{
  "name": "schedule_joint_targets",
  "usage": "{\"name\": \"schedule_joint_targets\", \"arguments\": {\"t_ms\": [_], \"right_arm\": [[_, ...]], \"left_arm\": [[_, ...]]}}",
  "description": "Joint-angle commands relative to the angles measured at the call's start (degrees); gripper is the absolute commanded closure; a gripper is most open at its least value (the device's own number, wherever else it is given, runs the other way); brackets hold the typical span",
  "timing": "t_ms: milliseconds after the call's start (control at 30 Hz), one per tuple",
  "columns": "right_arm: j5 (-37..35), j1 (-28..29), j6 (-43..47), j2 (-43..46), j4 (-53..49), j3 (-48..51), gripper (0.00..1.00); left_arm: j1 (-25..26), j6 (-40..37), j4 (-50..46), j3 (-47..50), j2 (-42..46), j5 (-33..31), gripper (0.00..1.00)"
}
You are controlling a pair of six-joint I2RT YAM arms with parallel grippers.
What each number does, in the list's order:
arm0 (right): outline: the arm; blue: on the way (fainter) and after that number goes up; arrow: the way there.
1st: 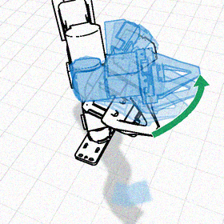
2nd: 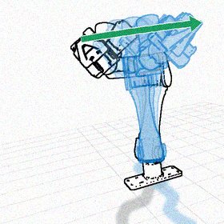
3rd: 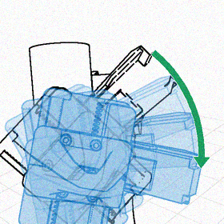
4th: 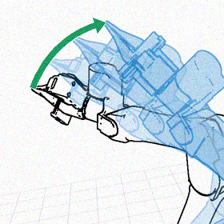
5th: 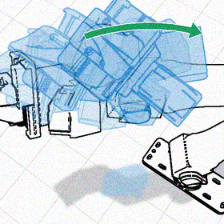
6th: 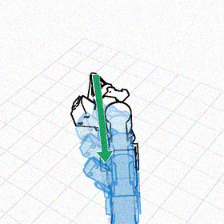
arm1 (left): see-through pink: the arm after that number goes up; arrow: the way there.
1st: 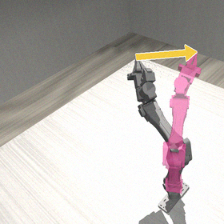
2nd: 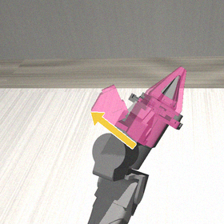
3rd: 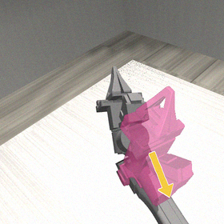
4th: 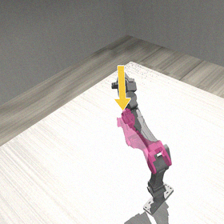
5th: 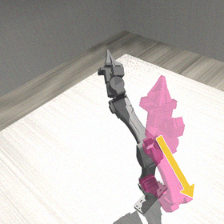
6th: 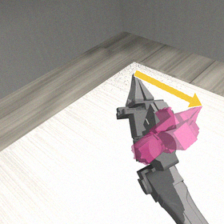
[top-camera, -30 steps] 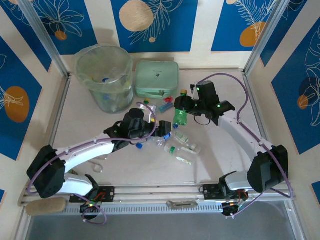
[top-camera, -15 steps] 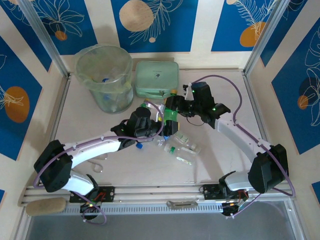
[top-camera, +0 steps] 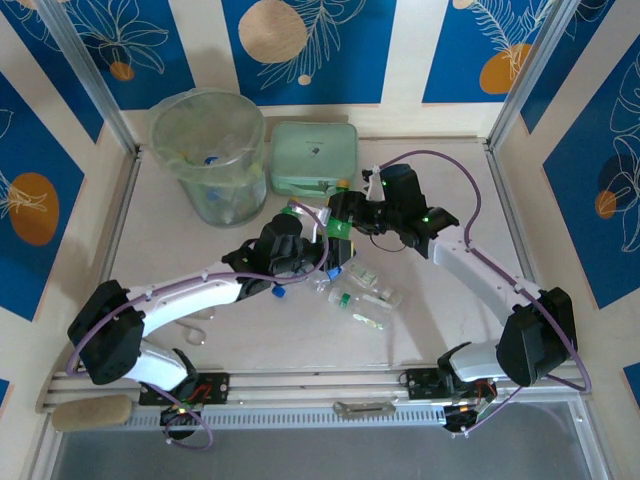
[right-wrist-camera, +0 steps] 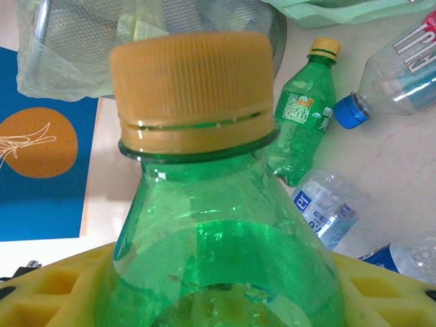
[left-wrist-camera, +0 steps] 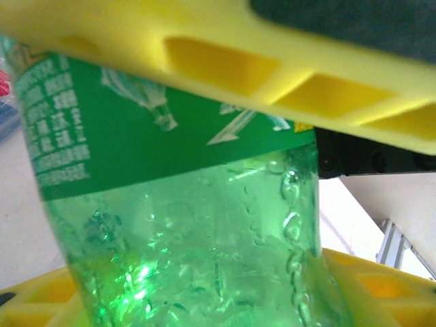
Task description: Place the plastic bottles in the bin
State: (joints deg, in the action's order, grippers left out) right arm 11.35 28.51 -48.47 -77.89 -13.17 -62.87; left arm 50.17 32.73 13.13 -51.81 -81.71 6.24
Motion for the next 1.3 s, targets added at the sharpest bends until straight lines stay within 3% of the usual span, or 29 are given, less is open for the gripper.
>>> {"name": "schedule_joint_targets", "arguments": {"t_ms": [0, 133, 333, 700, 867, 1267], "right_arm": [[1.7, 0.6, -0.9, 0.1, 1.0, 0.3, 0.5], [1.6, 0.4, -1.4, 0.1, 1.0, 0.4, 0.37], [2.2, -0.5, -2.1, 0.6, 1.5, 1.0, 0.29], [3.4, -4.7, -4.6, 4.9, 3.8, 5.2, 0.27], [2.5, -6.0, -4.2, 6.4, 2.8, 6.5, 0.27], [0.7, -5.9, -3.4, 6.7, 1.4, 7.7, 0.26]], "left_arm": [[0.1, -0.7, 0.7, 0.2, 1.0, -2.2, 0.43], [0.1, -1.0, 0.6, 1.0, 1.9, -3.4, 0.45], [-0.3, 0.1, -0.2, 3.5, 2.6, -4.9, 0.46], [-1.8, 1.5, -1.8, 7.1, 4.7, -6.5, 0.46], [-4.8, -3.2, -6.6, 3.0, 7.9, -6.5, 0.46], [-18.9, -21.7, -21.0, -18.3, 11.6, -6.0, 0.47]]}}
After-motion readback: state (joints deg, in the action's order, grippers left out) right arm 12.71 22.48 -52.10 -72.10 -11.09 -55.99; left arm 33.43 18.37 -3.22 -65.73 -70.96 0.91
